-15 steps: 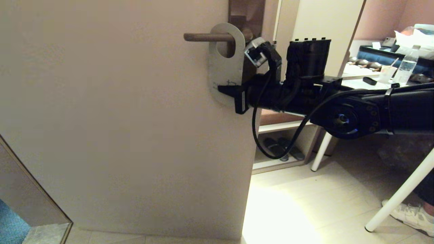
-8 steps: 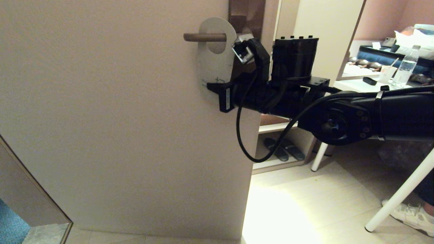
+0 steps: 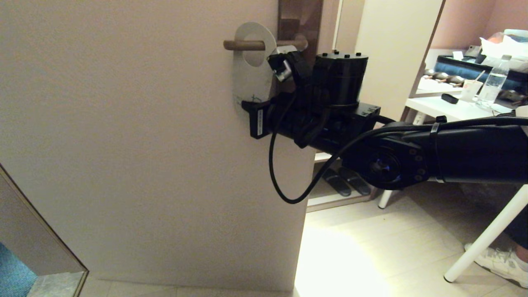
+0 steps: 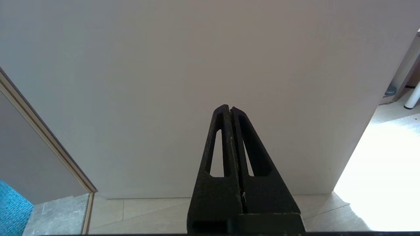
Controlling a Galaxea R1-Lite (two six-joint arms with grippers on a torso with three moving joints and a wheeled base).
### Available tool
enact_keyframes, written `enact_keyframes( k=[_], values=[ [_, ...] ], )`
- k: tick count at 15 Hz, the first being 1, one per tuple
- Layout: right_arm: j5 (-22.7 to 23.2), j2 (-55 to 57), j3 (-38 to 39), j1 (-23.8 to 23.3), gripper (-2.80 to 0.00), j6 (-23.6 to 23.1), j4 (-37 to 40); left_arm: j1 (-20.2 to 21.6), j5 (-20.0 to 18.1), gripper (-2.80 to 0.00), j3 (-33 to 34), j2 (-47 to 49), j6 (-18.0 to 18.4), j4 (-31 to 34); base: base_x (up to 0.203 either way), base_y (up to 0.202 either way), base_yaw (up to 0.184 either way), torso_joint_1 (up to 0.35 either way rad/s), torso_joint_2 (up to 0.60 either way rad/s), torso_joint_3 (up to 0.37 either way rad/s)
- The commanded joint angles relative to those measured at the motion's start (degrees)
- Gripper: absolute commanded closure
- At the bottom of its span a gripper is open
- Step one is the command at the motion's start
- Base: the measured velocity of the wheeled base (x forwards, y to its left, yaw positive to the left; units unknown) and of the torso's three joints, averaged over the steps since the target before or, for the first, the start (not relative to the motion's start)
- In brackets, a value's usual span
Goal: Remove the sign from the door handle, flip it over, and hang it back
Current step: Take down the sign
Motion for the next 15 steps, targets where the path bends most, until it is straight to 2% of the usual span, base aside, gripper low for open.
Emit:
enact_keyframes(
  k=[1,7,12,15],
  values=[
    [-2.4,0.5,-0.1,0.6,0.0,0.0,-0.2,0.0,0.0,0.0,0.0,0.1,0.0,0.0,0.0,0.0,0.0,0.0,0.0,0.0],
    [-16.0,1.0,0.1,1.7,0.0,0.0,-0.7,0.0,0.0,0.0,0.0,0.1,0.0,0.0,0.0,0.0,0.0,0.0,0.0,0.0],
    [-24.4,2.9,-3.2,3.6,0.0,0.0,-0.7,0.0,0.0,0.0,0.0,0.1,0.0,0.0,0.0,0.0,0.0,0.0,0.0,0.0],
    [-27.6,4.6,-5.9,5.0,0.0,0.0,-0.7,0.0,0.0,0.0,0.0,0.1,0.0,0.0,0.0,0.0,0.0,0.0,0.0,0.0]
  ],
)
